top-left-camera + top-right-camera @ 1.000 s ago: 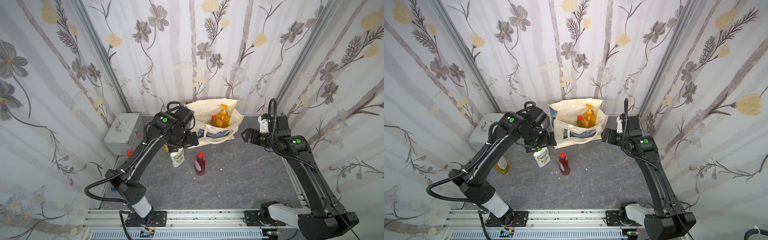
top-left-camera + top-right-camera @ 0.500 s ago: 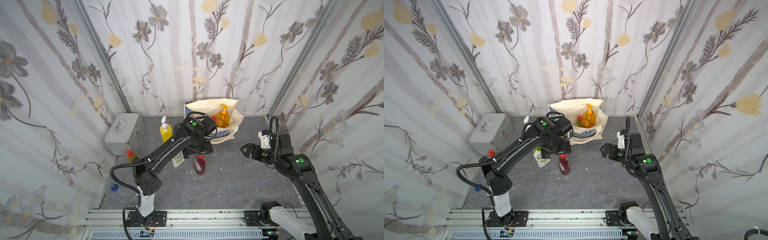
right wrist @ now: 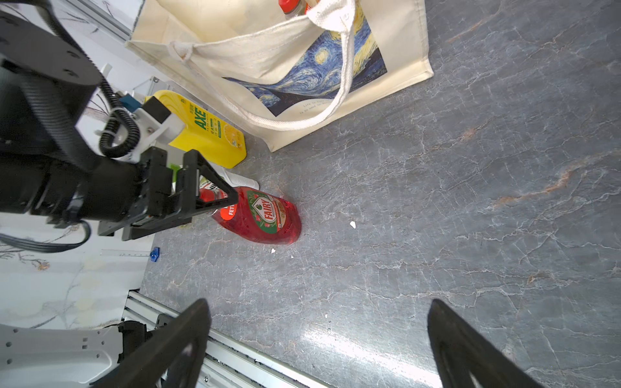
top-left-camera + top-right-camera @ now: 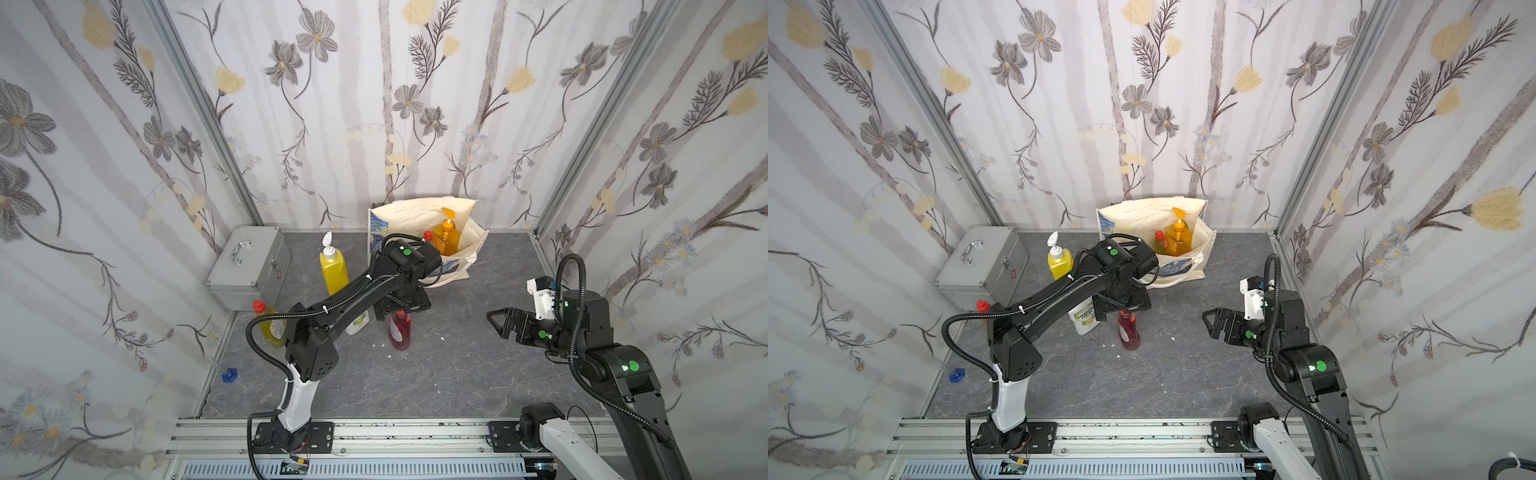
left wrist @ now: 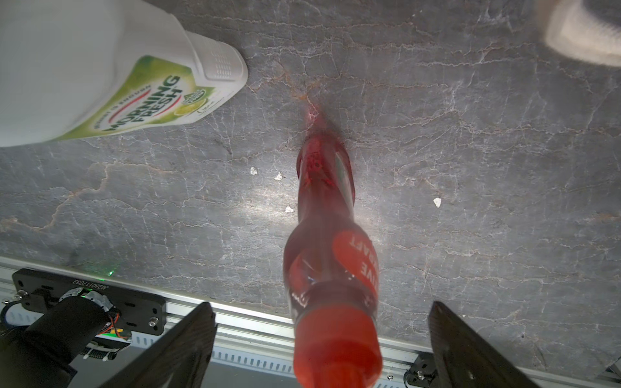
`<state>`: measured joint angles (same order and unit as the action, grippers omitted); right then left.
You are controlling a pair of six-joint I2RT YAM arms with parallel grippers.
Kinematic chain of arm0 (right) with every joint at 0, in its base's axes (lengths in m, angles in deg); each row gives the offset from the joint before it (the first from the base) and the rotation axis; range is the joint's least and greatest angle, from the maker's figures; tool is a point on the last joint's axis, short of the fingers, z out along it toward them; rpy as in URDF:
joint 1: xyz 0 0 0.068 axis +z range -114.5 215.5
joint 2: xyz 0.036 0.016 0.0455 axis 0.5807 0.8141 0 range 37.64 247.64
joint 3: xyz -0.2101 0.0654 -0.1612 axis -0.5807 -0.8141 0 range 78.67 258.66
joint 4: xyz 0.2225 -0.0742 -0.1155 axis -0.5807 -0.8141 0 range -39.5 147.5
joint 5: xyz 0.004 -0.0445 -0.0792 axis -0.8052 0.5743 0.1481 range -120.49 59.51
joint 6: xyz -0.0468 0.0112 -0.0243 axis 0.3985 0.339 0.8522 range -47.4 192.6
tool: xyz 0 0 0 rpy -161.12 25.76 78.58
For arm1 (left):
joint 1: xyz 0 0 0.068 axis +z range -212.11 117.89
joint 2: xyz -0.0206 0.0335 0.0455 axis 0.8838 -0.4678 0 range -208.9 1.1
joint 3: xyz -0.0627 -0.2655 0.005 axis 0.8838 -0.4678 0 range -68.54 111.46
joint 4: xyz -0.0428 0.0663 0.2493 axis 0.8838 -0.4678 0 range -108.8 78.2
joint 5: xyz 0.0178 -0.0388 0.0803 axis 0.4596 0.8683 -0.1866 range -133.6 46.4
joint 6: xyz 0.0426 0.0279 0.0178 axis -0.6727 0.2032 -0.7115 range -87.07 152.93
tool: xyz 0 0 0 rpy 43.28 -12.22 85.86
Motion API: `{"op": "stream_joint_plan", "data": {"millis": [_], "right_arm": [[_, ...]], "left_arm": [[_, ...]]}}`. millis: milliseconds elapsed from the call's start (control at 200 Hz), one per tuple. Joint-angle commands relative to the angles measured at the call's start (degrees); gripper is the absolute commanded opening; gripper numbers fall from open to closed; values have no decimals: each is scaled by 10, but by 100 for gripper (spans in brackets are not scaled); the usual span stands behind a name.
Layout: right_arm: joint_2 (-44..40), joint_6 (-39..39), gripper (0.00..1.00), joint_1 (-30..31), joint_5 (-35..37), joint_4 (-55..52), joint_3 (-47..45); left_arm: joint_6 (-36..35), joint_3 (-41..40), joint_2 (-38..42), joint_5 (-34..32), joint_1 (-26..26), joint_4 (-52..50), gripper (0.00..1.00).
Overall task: Pack dish soap into the shopping bag
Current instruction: Pick up the bottle of dish soap at the center of the board.
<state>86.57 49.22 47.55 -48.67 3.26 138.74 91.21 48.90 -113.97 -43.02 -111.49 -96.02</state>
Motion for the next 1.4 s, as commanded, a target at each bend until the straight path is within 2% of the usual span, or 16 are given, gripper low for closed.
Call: {"op": "stream_joint_plan", "data": {"millis": [0, 275, 684, 1154, 1324, 1399], "right_arm": [[-5, 19, 100, 0, 6, -19, 0], [-7, 24, 100, 0, 6, -12, -8], [-5, 40, 100, 0, 12, -17, -15], [1, 44, 100, 5, 14, -14, -16], [0, 43, 100, 5, 15, -11, -22], [-1, 42, 100, 5, 15, -10, -25]], "left_arm": [[19, -6, -6, -12, 0, 19, 96], [23, -9, -22, -12, 0, 36, 88], [27, -61, -13, -4, 0, 71, 81], [25, -62, -12, 4, 1, 77, 61], [22, -55, -7, -2, 1, 65, 60], [20, -54, -5, -3, 2, 60, 55]]}}
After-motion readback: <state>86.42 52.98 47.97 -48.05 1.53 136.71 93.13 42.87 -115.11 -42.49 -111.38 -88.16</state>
